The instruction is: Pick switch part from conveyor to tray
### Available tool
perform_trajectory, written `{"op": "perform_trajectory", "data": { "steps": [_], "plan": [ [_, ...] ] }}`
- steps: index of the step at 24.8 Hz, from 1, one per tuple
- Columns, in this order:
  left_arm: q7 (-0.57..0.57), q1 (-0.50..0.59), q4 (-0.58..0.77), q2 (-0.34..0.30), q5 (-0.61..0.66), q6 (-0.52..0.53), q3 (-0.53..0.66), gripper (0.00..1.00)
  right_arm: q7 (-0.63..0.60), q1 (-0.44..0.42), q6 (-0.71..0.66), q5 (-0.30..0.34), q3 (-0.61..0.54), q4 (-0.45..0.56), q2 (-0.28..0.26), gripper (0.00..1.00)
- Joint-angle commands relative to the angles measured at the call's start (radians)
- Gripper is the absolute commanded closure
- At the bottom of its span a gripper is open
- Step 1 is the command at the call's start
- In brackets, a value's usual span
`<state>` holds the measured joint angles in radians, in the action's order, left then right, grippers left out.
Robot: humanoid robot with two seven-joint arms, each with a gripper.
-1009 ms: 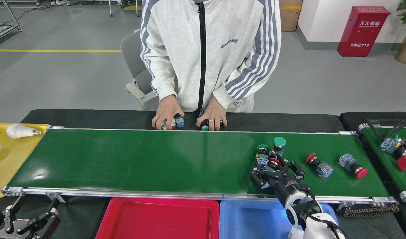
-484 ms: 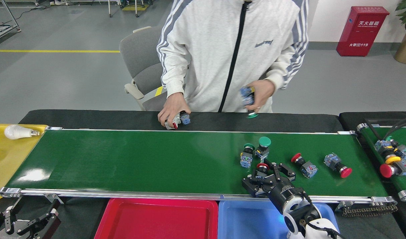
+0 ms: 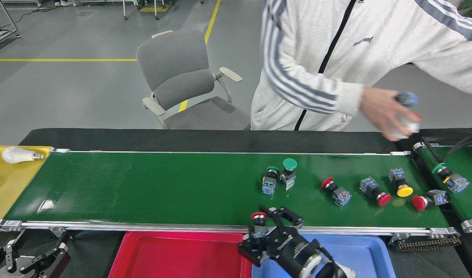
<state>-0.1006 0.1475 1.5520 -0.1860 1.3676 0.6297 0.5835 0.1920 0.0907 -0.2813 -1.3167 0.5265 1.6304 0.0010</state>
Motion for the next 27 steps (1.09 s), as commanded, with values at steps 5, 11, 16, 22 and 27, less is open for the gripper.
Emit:
{"op": "perform_trajectory", "data": {
  "steps": [5, 11, 16, 22, 27],
  "plan": [
    [0.004, -0.013, 0.011, -0.016, -0.005, 0.033, 0.004, 0.00, 0.000, 0.007, -0.015, 0.007, -0.003, 0.017, 0.016, 0.00],
    [0.004, -0.003, 0.017, -0.012, -0.007, 0.038, 0.003, 0.00, -0.049, -0.078, -0.007, 0.011, -0.306, 0.045, 0.007, 0.00],
    [0.002, -0.014, 0.089, 0.004, 0.002, 0.027, -0.119, 0.00, -0.187, -0.263, 0.073, 0.008, -0.602, 0.065, 0.040, 0.01],
    [-0.048, -0.092, 0.183, 0.065, 0.134, -0.163, -0.471, 0.00, -0.178, -0.270, 0.280, -0.047, -0.602, 0.059, 0.031, 0.01],
    [-0.083, -0.190, 0.129, 0.189, 0.252, -0.278, -0.642, 0.00, -0.101, -0.163, 0.278, -0.093, -0.579, 0.013, 0.025, 0.01]
  ]
}}
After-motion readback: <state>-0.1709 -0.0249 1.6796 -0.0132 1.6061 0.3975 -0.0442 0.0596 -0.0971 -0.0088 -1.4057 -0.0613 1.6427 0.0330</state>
